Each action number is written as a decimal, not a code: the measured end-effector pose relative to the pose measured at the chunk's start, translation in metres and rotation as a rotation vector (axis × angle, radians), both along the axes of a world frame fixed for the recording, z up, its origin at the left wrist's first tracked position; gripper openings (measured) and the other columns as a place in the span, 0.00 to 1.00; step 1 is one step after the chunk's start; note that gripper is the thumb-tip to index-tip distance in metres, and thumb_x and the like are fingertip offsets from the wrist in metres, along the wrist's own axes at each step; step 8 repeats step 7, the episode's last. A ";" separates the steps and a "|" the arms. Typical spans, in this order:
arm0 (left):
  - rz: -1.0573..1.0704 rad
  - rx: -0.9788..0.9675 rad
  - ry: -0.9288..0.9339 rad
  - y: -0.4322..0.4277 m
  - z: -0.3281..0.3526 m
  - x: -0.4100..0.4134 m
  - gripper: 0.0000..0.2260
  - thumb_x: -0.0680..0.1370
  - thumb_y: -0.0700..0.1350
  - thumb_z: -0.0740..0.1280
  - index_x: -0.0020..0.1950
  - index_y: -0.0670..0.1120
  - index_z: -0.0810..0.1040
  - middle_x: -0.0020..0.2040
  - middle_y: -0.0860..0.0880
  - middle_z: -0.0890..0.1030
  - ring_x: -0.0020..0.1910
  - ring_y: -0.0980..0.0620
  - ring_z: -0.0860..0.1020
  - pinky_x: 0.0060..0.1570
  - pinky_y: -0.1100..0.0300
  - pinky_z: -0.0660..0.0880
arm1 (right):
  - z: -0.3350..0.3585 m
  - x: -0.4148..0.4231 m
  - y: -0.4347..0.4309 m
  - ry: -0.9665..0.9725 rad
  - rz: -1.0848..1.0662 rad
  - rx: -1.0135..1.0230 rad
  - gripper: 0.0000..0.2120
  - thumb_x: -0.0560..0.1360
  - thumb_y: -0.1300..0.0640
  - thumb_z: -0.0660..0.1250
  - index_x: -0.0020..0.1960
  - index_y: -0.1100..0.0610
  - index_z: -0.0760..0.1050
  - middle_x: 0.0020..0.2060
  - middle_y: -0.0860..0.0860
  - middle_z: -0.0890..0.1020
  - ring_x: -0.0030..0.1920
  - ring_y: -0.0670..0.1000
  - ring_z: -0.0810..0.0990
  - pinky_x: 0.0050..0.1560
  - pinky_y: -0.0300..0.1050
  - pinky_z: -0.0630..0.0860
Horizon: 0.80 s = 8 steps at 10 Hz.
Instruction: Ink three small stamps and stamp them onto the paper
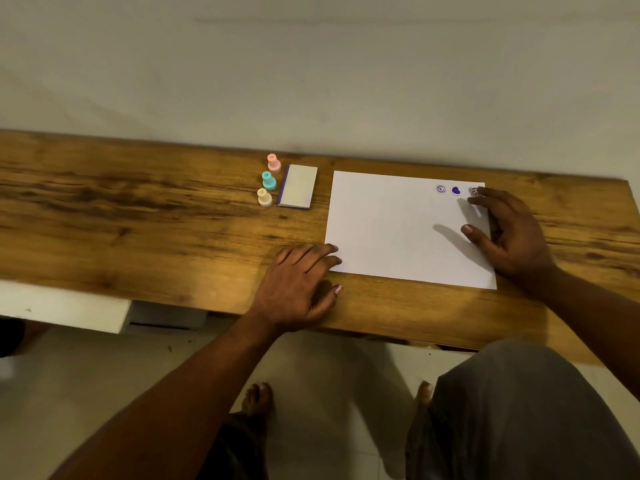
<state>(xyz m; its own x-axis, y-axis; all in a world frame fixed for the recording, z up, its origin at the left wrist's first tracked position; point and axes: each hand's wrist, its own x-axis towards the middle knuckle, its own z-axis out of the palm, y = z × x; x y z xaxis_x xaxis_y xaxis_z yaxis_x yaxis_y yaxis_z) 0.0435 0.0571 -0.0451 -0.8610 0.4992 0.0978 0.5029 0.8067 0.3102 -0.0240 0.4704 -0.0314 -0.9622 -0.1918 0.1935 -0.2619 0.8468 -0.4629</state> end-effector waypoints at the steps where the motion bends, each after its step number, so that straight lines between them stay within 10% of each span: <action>1: 0.018 0.021 0.000 0.001 -0.003 0.002 0.24 0.83 0.62 0.61 0.74 0.52 0.74 0.77 0.51 0.73 0.74 0.50 0.71 0.70 0.47 0.70 | -0.003 -0.001 0.003 -0.001 -0.022 0.002 0.30 0.77 0.38 0.65 0.72 0.56 0.73 0.73 0.54 0.72 0.73 0.57 0.70 0.68 0.60 0.73; 3: -0.005 0.056 -0.026 -0.003 -0.017 -0.003 0.28 0.83 0.67 0.57 0.79 0.53 0.69 0.82 0.53 0.67 0.78 0.50 0.68 0.75 0.49 0.63 | -0.011 -0.009 0.010 0.054 0.012 0.059 0.36 0.76 0.34 0.64 0.75 0.57 0.69 0.74 0.54 0.70 0.75 0.56 0.66 0.73 0.51 0.64; 8: 0.115 -0.180 -0.299 0.028 0.068 -0.020 0.31 0.84 0.66 0.55 0.82 0.50 0.67 0.84 0.47 0.65 0.81 0.42 0.67 0.76 0.39 0.65 | 0.053 -0.005 -0.031 -0.282 -0.242 0.248 0.44 0.75 0.26 0.59 0.78 0.56 0.62 0.80 0.56 0.60 0.80 0.62 0.56 0.73 0.67 0.62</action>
